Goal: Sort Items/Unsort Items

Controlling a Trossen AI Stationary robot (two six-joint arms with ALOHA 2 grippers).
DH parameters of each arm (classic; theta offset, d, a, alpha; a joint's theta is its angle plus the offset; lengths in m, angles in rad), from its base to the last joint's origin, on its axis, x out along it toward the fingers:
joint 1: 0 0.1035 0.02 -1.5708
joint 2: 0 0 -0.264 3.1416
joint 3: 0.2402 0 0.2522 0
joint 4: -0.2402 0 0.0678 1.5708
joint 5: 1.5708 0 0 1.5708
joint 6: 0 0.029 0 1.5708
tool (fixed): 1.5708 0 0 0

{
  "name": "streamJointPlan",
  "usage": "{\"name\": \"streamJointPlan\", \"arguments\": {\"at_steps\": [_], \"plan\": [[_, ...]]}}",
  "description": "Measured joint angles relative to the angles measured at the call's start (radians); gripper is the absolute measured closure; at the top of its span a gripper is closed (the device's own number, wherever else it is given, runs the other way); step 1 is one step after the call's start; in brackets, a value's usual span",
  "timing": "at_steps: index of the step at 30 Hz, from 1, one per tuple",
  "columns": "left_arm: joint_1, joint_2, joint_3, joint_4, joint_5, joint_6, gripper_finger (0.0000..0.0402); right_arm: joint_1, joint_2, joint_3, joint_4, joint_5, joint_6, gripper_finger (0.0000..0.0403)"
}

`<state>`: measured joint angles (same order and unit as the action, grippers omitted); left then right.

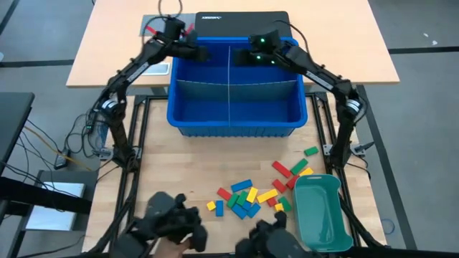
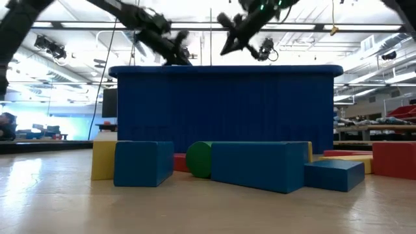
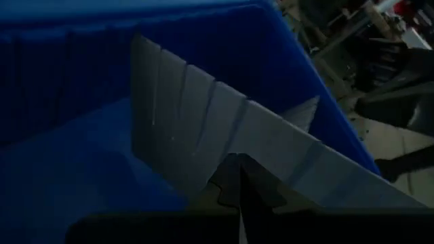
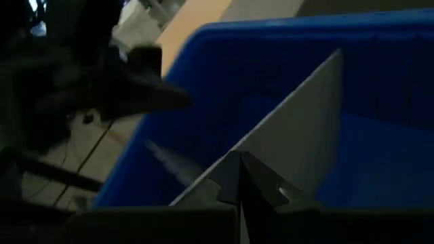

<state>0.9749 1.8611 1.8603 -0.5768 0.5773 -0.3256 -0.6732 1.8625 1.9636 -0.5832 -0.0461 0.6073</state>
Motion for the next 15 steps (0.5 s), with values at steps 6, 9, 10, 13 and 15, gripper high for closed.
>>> {"name": "streamJointPlan", "arguments": {"at_steps": [6,9,10,13,15], "plan": [[-0.044,0.076,0.000,0.129,0.007,-0.075,0.0400,-0.028,0.099,0.000,0.044,-0.014,0.030,0.0401],[-0.064,0.103,0.000,0.163,-0.016,-0.085,0.0400,-0.033,0.129,0.000,0.079,-0.068,0.049,0.0401],[-0.070,0.110,0.000,0.175,-0.022,-0.090,0.0400,-0.034,0.138,0.000,0.090,-0.078,0.053,0.0402],[-0.075,0.132,0.000,0.188,-0.022,-0.125,0.0401,-0.041,0.159,0.000,0.098,-0.090,0.077,0.0402],[-0.075,0.146,0.000,0.186,-0.033,-0.128,0.0401,-0.051,0.163,0.000,0.100,-0.098,0.081,0.0402]]}}
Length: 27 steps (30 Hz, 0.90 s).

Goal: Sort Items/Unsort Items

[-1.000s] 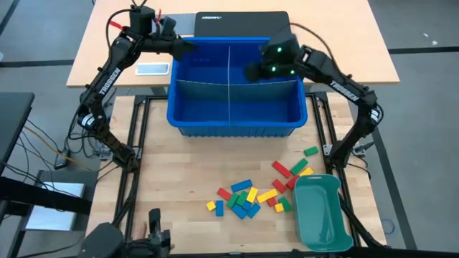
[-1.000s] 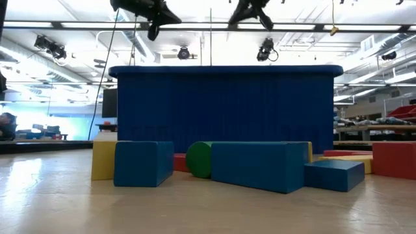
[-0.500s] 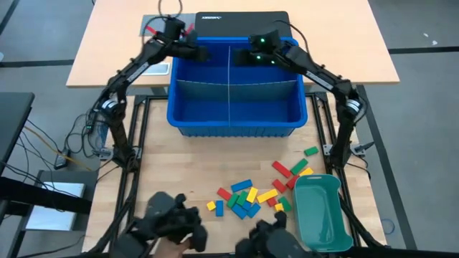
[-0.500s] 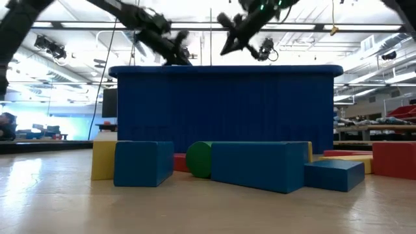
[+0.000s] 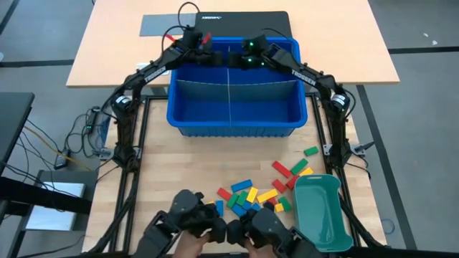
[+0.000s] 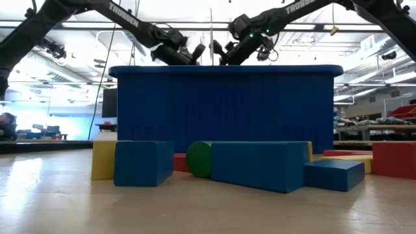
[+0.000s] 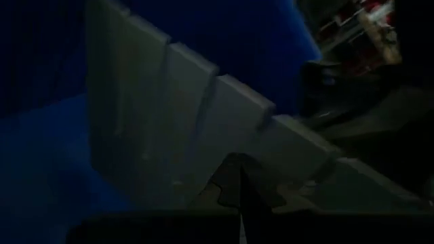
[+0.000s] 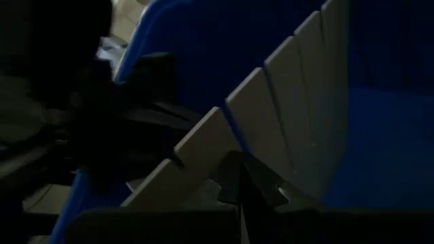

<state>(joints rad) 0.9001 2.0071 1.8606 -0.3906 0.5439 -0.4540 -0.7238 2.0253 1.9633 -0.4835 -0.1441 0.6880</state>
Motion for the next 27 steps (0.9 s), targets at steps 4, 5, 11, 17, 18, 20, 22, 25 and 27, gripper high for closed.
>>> {"name": "streamJointPlan", "arguments": {"at_steps": [4,5,11,17,18,20,22,25,27], "plan": [[0.002,-0.002,0.000,0.071,-0.011,-0.003,0.0401,-0.012,0.002,0.000,0.032,-0.004,-0.014,0.0402],[0.002,-0.003,0.000,0.096,-0.007,-0.008,0.0401,-0.015,0.002,0.000,0.051,-0.014,-0.016,0.0402],[0.004,-0.003,0.000,0.166,0.019,-0.051,0.0401,-0.019,0.002,0.000,0.115,-0.056,0.000,0.0403],[0.001,-0.003,0.000,0.048,-0.021,-0.025,0.0401,-0.018,0.002,0.000,0.046,-0.030,0.016,0.0403],[0.000,-0.003,0.000,0.028,-0.034,-0.022,0.0401,-0.018,0.002,0.000,0.035,-0.018,0.016,0.0403],[0.000,-0.003,0.000,0.010,-0.061,-0.021,0.0401,-0.018,0.002,0.000,0.023,-0.001,0.015,0.0403],[0.001,-0.003,0.000,0.004,-0.084,-0.020,0.0401,-0.018,0.002,0.000,0.020,0.009,0.022,0.0403],[0.001,-0.003,0.000,0.009,-0.087,-0.019,0.0401,-0.018,0.002,0.000,0.018,0.009,0.023,0.0403],[0.000,-0.003,0.000,0.017,-0.091,-0.017,0.0401,-0.018,0.002,0.000,0.019,0.006,0.024,0.0403]]}}
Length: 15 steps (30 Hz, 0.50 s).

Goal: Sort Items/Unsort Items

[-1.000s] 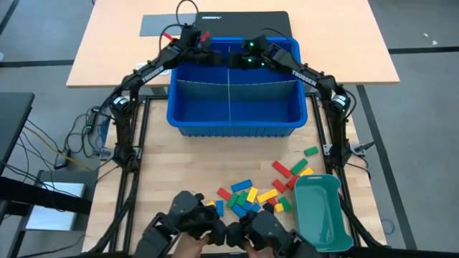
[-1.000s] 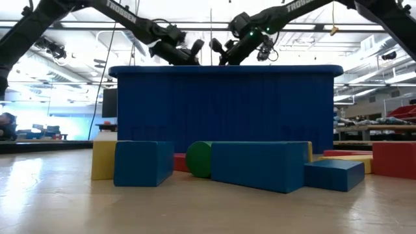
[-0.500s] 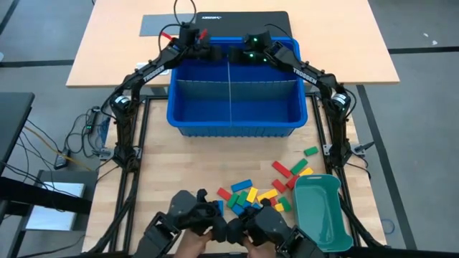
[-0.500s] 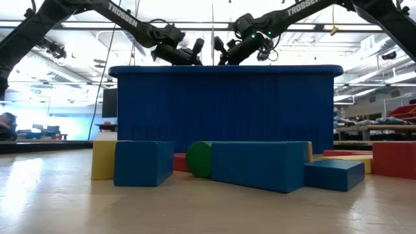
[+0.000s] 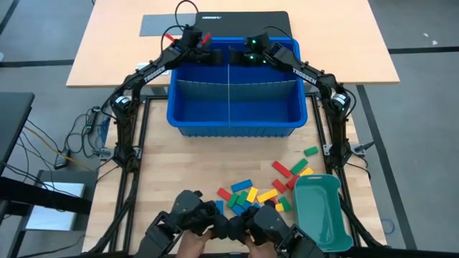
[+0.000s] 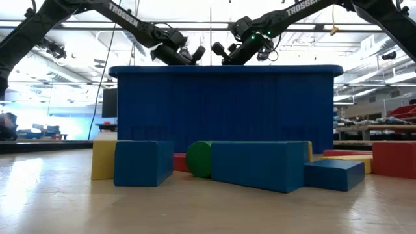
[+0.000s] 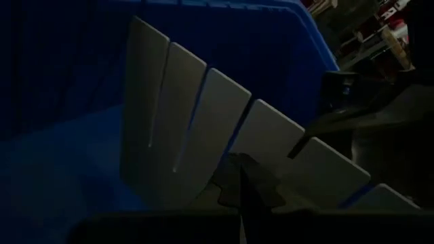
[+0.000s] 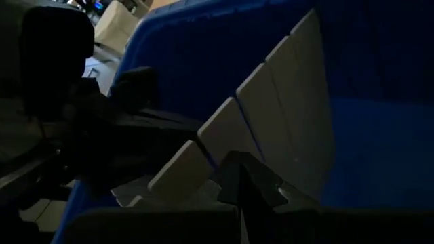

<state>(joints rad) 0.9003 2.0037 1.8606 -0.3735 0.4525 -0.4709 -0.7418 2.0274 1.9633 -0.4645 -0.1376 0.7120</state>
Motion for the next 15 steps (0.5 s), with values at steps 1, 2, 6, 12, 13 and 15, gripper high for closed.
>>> {"name": "streamJointPlan", "arguments": {"at_steps": [1,2,6,12,13,15], "plan": [[0.000,0.002,0.000,0.007,-0.001,0.000,0.0401,-0.001,0.000,0.000,0.003,-0.010,0.003,0.0403],[-0.004,0.009,0.000,0.025,0.003,-0.001,0.0401,-0.003,0.000,-0.001,0.008,-0.023,0.003,0.0403],[-0.019,0.041,0.001,0.067,0.042,-0.037,0.0401,-0.006,0.000,-0.027,0.094,-0.108,0.009,0.0403],[-0.030,0.049,0.000,0.090,0.070,-0.039,0.0401,-0.004,0.000,-0.035,0.098,-0.132,0.005,0.0403],[-0.030,0.049,0.001,0.094,0.076,-0.039,0.0401,-0.005,0.000,-0.035,0.103,-0.140,0.005,0.0403],[-0.030,0.049,0.007,0.092,0.083,-0.037,0.0401,-0.005,0.000,-0.035,0.110,-0.147,0.004,0.0403]]}}
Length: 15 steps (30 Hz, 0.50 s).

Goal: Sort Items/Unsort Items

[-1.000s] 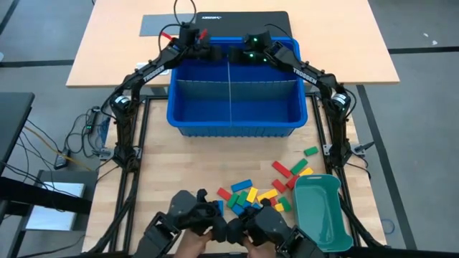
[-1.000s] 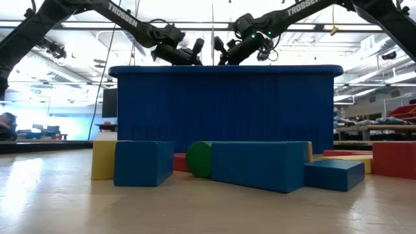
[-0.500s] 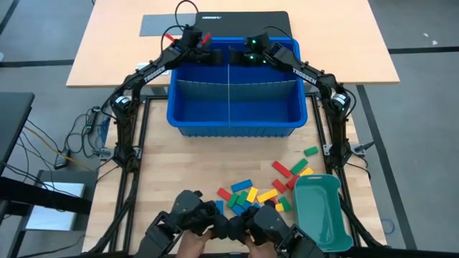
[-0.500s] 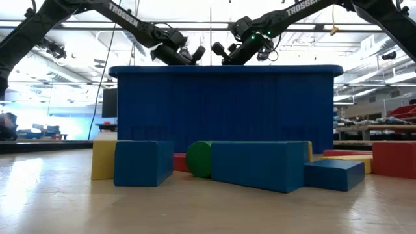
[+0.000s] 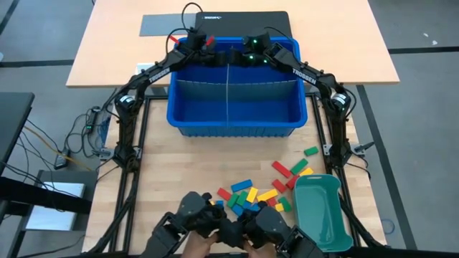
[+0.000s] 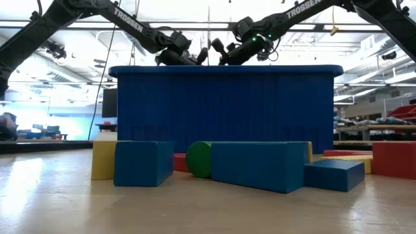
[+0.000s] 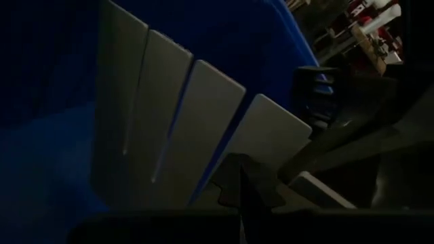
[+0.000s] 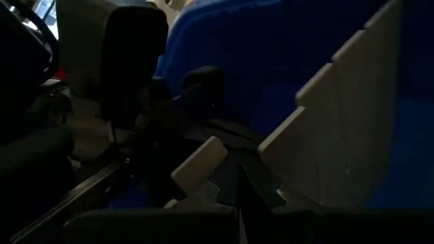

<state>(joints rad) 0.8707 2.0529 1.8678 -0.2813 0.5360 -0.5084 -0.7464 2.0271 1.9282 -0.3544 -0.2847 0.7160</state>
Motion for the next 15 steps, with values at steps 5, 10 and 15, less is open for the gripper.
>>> {"name": "streamJointPlan", "arguments": {"at_steps": [5,10,15], "plan": [[0.000,0.000,0.020,-0.009,0.016,0.005,0.0401,0.000,-0.006,0.000,0.022,-0.019,-0.003,0.0403],[0.001,0.000,0.042,-0.012,0.016,0.012,0.0401,0.000,-0.018,0.000,0.032,-0.019,-0.014,0.0402],[0.005,0.000,0.043,-0.045,0.009,0.030,0.0401,-0.002,-0.027,-0.001,0.028,-0.025,-0.018,0.0385]]}}
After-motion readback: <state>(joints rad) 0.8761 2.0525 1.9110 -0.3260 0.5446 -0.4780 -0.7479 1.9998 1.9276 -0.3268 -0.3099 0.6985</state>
